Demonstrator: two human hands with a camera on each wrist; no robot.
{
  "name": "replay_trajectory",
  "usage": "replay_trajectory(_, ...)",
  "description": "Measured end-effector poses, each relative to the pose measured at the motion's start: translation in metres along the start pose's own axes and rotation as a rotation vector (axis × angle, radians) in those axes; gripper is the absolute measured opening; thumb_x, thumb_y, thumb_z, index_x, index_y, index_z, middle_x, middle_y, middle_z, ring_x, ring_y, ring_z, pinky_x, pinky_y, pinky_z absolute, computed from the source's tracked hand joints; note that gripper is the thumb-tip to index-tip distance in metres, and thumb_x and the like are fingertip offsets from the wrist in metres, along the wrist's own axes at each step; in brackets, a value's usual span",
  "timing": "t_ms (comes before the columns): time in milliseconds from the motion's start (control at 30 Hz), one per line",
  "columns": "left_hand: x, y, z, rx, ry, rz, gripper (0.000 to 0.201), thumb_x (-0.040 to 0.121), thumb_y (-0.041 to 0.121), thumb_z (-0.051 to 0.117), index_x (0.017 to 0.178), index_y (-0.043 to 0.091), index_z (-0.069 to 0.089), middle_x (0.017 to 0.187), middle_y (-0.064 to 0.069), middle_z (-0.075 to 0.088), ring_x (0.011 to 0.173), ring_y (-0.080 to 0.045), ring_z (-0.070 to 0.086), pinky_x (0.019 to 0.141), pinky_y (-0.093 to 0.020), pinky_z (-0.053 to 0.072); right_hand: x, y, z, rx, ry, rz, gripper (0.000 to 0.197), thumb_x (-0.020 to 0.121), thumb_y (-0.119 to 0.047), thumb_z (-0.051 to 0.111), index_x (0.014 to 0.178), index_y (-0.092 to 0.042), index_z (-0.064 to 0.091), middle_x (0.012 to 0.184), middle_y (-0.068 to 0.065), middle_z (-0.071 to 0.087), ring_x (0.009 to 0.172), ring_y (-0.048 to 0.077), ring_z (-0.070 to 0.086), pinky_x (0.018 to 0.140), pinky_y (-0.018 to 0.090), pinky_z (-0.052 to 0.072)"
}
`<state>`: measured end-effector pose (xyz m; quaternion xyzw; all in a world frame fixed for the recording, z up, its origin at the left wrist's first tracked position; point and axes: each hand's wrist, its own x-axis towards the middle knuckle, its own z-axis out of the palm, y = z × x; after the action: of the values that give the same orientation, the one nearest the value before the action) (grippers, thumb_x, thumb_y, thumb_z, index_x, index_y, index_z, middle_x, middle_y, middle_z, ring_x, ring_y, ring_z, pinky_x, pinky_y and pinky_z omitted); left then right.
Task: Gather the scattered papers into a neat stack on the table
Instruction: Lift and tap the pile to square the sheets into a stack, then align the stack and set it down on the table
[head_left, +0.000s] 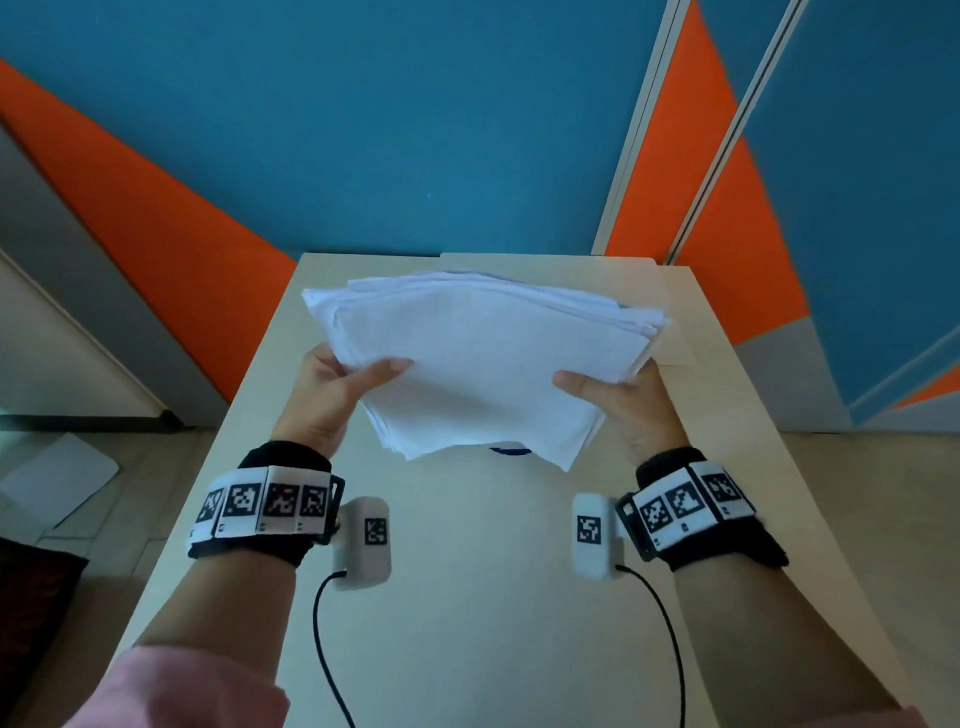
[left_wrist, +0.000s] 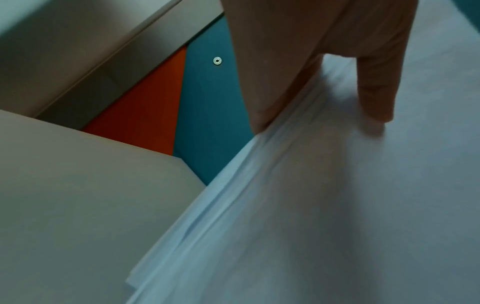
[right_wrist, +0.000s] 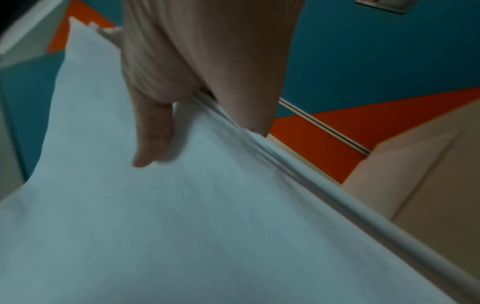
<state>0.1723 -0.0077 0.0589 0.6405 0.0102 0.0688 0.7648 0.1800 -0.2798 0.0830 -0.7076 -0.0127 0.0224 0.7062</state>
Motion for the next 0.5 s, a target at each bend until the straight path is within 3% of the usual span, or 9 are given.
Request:
replay_trajectory(100, -0.002, -0.015, -0.013, 0.032, -0.066, -0.075, 0.061, 0.050, 0.010, 0.078, 0.108, 0.021, 0.063, 0.096, 0.009, 0.075, 0.092, -0.007, 0.069, 0.079, -0.021, 0.055, -0.002, 0.009, -0.007, -0.039, -0.086, 0.072, 0.045, 0.066, 0.007, 0.078, 0.086, -0.033, 0.071, 0.094, -0.009, 0.075, 0.091, 0.006, 0.070, 0.091, 0.035, 0.051)
replay_trajectory(167, -0.002, -0.024, -0.011, 0.055, -0.063, -0.119, 0.063, 0.044, 0.015, 0.078, 0.105, 0.024, 0.063, 0.093, 0.011, 0.076, 0.088, -0.004, 0.071, 0.078, -0.022, 0.056, 0.000, 0.016, -0.004, -0.042, -0.100, 0.095, 0.055, 0.065, 0.008, 0.078, 0.101, -0.031, 0.065, 0.104, -0.006, 0.071, 0.098, 0.009, 0.068, 0.093, 0.034, 0.050)
replay_trajectory(233, 0.001, -0.025, 0.001, 0.077, -0.048, -0.127, 0.061, 0.042, 0.016, 0.078, 0.100, 0.022, 0.064, 0.088, 0.011, 0.077, 0.084, -0.003, 0.072, 0.077, -0.024, 0.057, 0.003, 0.019, 0.002, -0.048, -0.068, 0.112, 0.055, 0.064, 0.008, 0.079, 0.102, -0.028, 0.062, 0.104, -0.004, 0.069, 0.098, 0.010, 0.066, 0.093, 0.034, 0.050)
replay_trajectory(300, 0.002, -0.024, 0.011, 0.079, -0.046, -0.118, 0.060, 0.043, 0.011, 0.078, 0.100, 0.023, 0.065, 0.088, 0.011, 0.076, 0.083, -0.003, 0.072, 0.072, -0.021, 0.057, 0.005, 0.018, 0.007, -0.029, -0.045, 0.118, 0.048, 0.064, 0.007, 0.080, 0.093, -0.027, 0.063, 0.098, -0.003, 0.070, 0.090, 0.008, 0.068, 0.085, 0.032, 0.053)
replay_trajectory(433, 0.004, -0.027, 0.007, 0.062, -0.047, -0.102, 0.059, 0.046, 0.017, 0.076, 0.103, 0.025, 0.062, 0.092, 0.012, 0.075, 0.085, -0.003, 0.070, 0.072, -0.018, 0.055, 0.002, 0.021, 0.007, 0.025, -0.027, 0.136, 0.039, 0.069, 0.011, 0.074, 0.080, -0.024, 0.063, 0.082, -0.008, 0.068, 0.059, -0.007, 0.067, 0.056, 0.014, 0.052)
replay_trajectory(500, 0.002, -0.030, 0.011, 0.061, -0.040, -0.088, 0.058, 0.055, 0.014, 0.076, 0.110, 0.019, 0.058, 0.100, 0.006, 0.071, 0.090, -0.007, 0.068, 0.079, -0.023, 0.054, -0.001, 0.023, 0.011, -0.005, -0.020, 0.143, 0.036, 0.071, 0.007, 0.075, 0.080, -0.025, 0.061, 0.082, -0.010, 0.067, 0.061, -0.007, 0.066, 0.062, 0.012, 0.055)
